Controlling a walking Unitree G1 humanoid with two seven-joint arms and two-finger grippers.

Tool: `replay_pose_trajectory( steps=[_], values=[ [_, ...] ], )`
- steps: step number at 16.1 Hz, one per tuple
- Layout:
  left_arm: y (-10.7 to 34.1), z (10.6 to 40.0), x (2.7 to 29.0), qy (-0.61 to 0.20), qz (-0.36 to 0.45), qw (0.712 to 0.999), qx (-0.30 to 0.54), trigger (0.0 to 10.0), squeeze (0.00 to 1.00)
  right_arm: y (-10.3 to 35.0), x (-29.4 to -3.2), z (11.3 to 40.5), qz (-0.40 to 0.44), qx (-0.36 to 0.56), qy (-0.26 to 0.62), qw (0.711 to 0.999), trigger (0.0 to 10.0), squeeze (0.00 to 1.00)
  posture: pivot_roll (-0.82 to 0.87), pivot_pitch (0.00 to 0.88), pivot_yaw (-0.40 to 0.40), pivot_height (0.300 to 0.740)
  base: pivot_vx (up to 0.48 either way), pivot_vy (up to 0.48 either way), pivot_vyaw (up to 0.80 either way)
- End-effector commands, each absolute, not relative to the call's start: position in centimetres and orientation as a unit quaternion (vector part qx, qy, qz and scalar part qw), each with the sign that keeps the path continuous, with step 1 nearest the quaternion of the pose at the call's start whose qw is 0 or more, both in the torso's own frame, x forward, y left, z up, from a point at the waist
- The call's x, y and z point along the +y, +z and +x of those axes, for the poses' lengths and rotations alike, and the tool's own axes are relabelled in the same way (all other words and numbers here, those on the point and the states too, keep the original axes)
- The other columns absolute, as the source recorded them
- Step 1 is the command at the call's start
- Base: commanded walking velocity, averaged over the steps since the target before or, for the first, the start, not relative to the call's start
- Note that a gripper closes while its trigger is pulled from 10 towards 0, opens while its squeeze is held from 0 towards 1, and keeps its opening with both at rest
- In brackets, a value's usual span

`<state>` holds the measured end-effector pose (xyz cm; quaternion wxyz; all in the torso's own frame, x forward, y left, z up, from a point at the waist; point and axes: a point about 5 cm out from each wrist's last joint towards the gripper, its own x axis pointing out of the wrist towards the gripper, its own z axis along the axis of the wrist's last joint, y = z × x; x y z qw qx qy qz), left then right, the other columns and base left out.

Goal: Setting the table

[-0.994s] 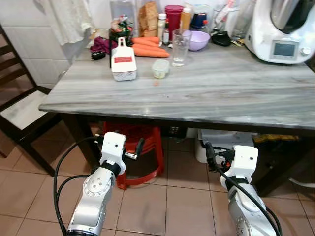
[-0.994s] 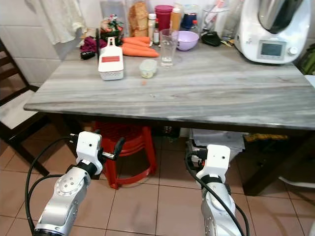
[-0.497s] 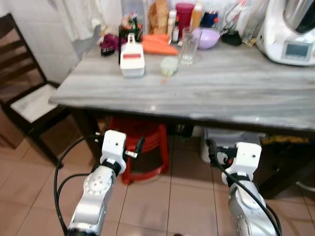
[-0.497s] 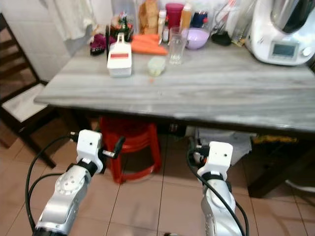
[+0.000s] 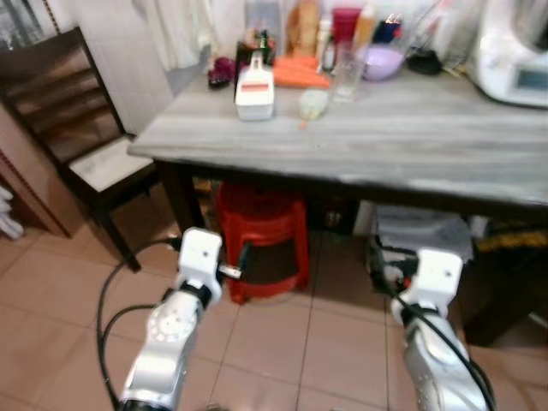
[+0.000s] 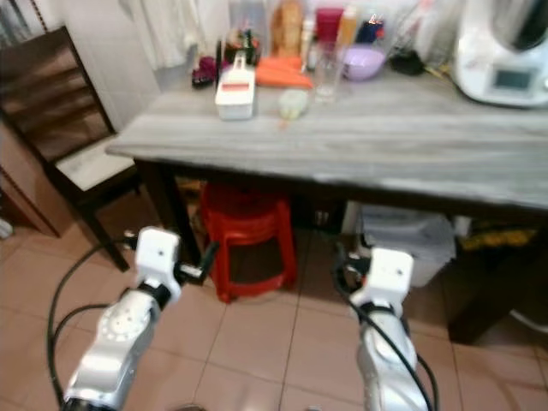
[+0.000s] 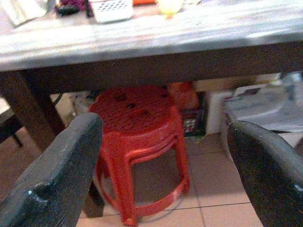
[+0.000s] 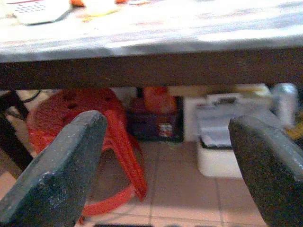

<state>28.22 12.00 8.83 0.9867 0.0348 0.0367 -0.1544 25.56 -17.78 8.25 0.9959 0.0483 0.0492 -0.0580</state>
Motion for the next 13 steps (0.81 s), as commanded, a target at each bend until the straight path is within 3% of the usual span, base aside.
replay_pose_trajectory(
  steps=[1,4,13],
  values=[
    [8.9,28.4,12.5,-0.150,0.045,0.987,0.038,10.0,0.00,8.5,-17.5,25.7,0.054,0.047,-0.054,0.996,10.0,0.00,-0.04,0.054,0.022,0.740,-0.277,0.000,0.00],
    [8.9,28.3,12.4,-0.153,0.045,0.986,0.037,10.0,0.00,8.7,-17.9,25.8,0.040,0.034,-0.071,0.996,10.0,0.00,-0.04,0.054,0.022,0.740,-0.276,0.000,0.00],
    [9.9,28.4,12.0,-0.191,0.017,0.981,0.016,10.0,0.00,9.2,-18.3,26.0,0.042,0.025,-0.087,0.995,10.0,0.00,-0.05,0.057,0.025,0.740,0.000,0.000,0.00]
  ],
)
